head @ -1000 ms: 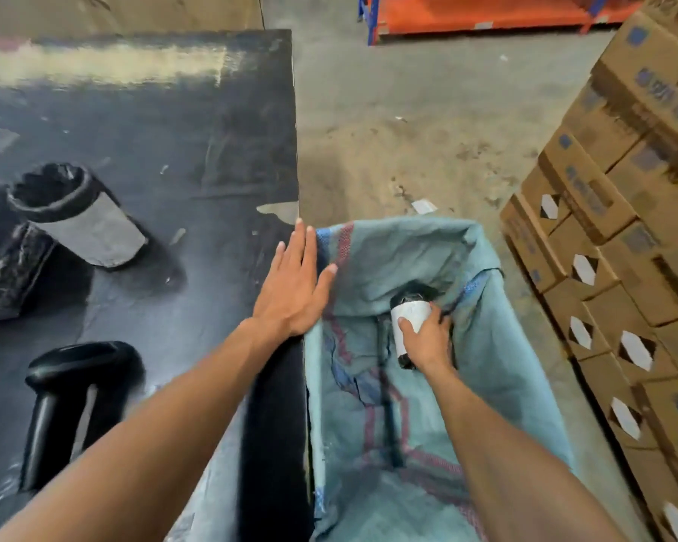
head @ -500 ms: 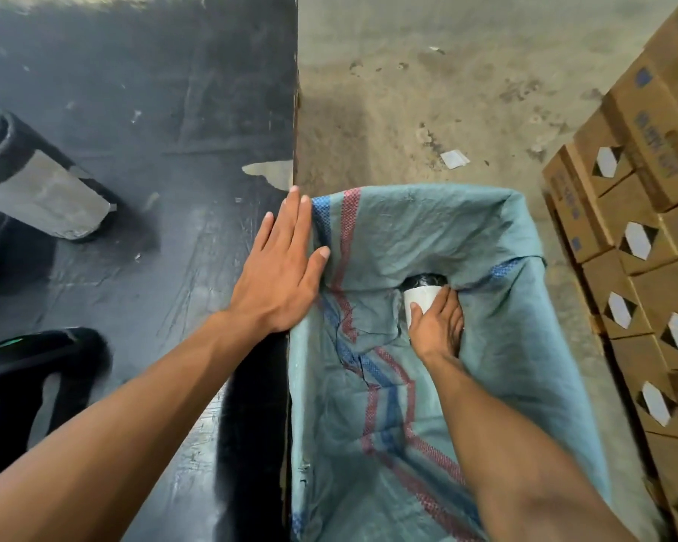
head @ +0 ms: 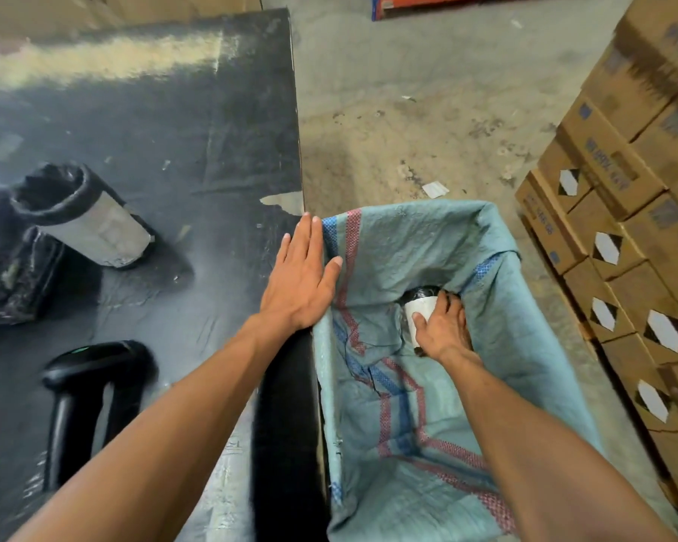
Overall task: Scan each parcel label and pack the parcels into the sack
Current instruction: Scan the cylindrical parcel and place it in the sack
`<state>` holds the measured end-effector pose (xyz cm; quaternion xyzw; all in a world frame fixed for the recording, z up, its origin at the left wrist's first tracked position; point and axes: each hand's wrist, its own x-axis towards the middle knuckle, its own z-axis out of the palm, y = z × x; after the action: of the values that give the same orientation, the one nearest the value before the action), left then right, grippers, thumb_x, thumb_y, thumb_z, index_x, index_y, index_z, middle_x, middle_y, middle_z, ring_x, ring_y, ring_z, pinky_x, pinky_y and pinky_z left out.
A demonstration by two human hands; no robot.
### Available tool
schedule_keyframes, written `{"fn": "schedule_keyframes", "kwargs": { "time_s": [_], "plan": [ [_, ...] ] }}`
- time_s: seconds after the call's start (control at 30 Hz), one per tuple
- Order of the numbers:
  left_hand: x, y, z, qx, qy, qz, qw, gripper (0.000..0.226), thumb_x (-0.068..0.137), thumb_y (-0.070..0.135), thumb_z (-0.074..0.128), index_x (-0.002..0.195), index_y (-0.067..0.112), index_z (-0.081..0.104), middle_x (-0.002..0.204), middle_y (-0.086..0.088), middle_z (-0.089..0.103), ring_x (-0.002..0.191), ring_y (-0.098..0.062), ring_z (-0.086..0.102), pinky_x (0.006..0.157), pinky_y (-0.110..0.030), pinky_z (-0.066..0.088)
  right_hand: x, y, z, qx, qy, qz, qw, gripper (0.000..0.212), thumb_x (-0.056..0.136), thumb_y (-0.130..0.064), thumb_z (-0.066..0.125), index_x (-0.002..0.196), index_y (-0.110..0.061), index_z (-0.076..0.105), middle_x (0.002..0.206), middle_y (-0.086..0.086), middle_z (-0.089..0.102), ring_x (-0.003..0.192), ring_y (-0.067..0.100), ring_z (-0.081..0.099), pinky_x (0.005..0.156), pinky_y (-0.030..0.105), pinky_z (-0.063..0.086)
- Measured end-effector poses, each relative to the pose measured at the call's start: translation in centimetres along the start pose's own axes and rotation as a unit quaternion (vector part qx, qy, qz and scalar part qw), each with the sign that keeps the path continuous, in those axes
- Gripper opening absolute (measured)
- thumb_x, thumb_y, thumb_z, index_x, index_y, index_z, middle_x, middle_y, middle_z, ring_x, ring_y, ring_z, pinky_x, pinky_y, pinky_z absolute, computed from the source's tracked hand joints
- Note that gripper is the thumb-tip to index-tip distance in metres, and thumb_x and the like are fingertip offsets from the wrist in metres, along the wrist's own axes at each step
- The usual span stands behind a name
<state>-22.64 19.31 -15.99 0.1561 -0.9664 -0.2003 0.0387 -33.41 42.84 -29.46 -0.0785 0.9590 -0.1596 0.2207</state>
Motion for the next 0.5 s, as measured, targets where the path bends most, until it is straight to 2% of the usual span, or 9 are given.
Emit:
{"fn": "schedule_keyframes", "kwargs": {
  "time_s": [0.1, 0.2, 0.27, 0.3, 0.37, 0.5],
  "plan": [
    [-0.3, 0.9, -0.7, -0.048, -0.001, -0.009, 0.999, 0.072, 0.106, 0.038, 0.039, 0.161, 0.004, 0.007, 0.169, -0.011, 0.003, 0.156, -0.018, -0.001, 0.125, -0.033, -0.008, -1.8, -0.6, -2.3, 0.010, 0.007, -0.007, 1.000, 0.074, 0.108, -0.039, 0.051, 0.164, 0.000, 0.022, 0.168, 0.026, 0.024, 0.156, 0.040, 0.023, 0.129, 0.044, 0.019],
    [-0.3, 1.1, -2.2, -0.074, -0.037, -0.006, 0.997, 0.076, 0.105, 0.041, 0.044, 0.160, 0.000, 0.012, 0.168, -0.015, 0.009, 0.156, -0.023, 0.004, 0.127, -0.039, 0.000, -4.1, -2.4, -4.7, 0.031, 0.030, -0.012, 0.999, 0.074, 0.108, -0.041, 0.051, 0.163, 0.002, 0.025, 0.166, 0.027, 0.030, 0.154, 0.040, 0.028, 0.126, 0.044, 0.022],
    [-0.3, 0.6, -4.0, -0.052, -0.042, 0.022, 0.998, 0.071, 0.103, 0.042, 0.048, 0.155, -0.001, 0.029, 0.161, -0.018, 0.029, 0.150, -0.032, 0.025, 0.124, -0.041, 0.015, -5.7, -4.1, -6.4, 0.039, 0.051, -0.028, 0.998, 0.076, 0.108, -0.044, 0.051, 0.163, 0.001, 0.026, 0.166, 0.026, 0.031, 0.154, 0.040, 0.030, 0.124, 0.045, 0.025],
    [-0.3, 0.2, -5.2, -0.030, -0.033, 0.047, 0.998, 0.065, 0.101, 0.041, 0.052, 0.148, -0.002, 0.040, 0.151, -0.018, 0.042, 0.140, -0.037, 0.038, 0.119, -0.041, 0.024, -6.7, -5.1, -7.3, 0.044, 0.062, -0.034, 0.996, 0.076, 0.108, -0.046, 0.051, 0.164, 0.000, 0.027, 0.167, 0.025, 0.031, 0.155, 0.039, 0.030, 0.124, 0.046, 0.026],
    [-0.4, -1.2, -8.1, 0.021, -0.016, 0.103, 0.994, 0.056, 0.097, 0.037, 0.058, 0.137, -0.002, 0.052, 0.136, -0.019, 0.054, 0.125, -0.039, 0.049, 0.112, -0.043, 0.031, -8.8, -7.7, -8.9, 0.055, 0.078, -0.046, 0.994, 0.079, 0.107, -0.049, 0.051, 0.165, -0.002, 0.025, 0.170, 0.022, 0.027, 0.157, 0.037, 0.028, 0.124, 0.047, 0.027],
    [-0.2, -5.6, -15.1, 0.139, 0.002, 0.181, 0.974, 0.061, 0.095, 0.039, 0.060, 0.140, -0.001, 0.051, 0.141, -0.019, 0.052, 0.132, -0.035, 0.046, 0.122, -0.043, 0.018, -12.8, -14.2, -11.0, 0.070, 0.102, -0.095, 0.988, 0.079, 0.106, -0.051, 0.054, 0.164, -0.004, 0.028, 0.168, 0.021, 0.029, 0.156, 0.037, 0.030, 0.123, 0.047, 0.028]
  ]
}}
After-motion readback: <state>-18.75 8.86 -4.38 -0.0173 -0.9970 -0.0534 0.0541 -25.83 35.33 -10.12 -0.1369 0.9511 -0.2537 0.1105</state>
